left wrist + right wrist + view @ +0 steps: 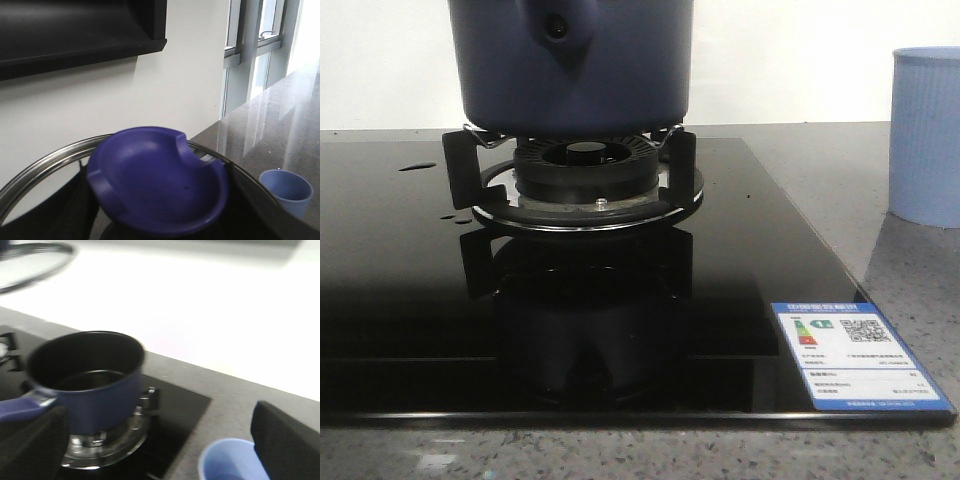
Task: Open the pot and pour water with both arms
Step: 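Move the right gripper to the light blue cup and grasp it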
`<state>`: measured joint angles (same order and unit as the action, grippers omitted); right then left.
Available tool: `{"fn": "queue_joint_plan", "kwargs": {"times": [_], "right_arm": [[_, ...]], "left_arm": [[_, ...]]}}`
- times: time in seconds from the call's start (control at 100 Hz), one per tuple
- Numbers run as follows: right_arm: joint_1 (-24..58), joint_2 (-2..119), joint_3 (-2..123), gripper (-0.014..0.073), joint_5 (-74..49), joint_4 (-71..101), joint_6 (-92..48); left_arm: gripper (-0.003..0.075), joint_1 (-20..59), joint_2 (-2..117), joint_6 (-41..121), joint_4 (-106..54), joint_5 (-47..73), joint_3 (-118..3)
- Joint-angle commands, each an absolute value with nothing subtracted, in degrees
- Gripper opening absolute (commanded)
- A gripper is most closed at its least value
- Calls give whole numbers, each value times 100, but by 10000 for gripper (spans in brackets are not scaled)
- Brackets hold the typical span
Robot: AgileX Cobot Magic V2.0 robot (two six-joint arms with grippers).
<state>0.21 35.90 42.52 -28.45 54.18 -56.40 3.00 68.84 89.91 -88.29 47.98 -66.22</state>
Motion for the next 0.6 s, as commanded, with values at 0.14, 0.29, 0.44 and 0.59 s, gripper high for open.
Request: {"fn": "queue_joint_plan", "kwargs": {"times": [0.14,0.29,0.44,0.59], "right_arm": [[32,3584,3472,664,-1520,5520,-5631],[32,3584,2852,664,-1099,5903,-5631],[32,3673,2584,664,-1116,5928,-5680],[32,3892,2586,664,-1126,5972,-5946]], "left_arm": [[292,153,6213,8827,-9180,4720,-6279],[292,153,6146,8827,-9191,4720,-6157],[292,153,6146,8827,-9242,4731,-6132],[292,153,6146,8827,-9255,4731,-6132]]}}
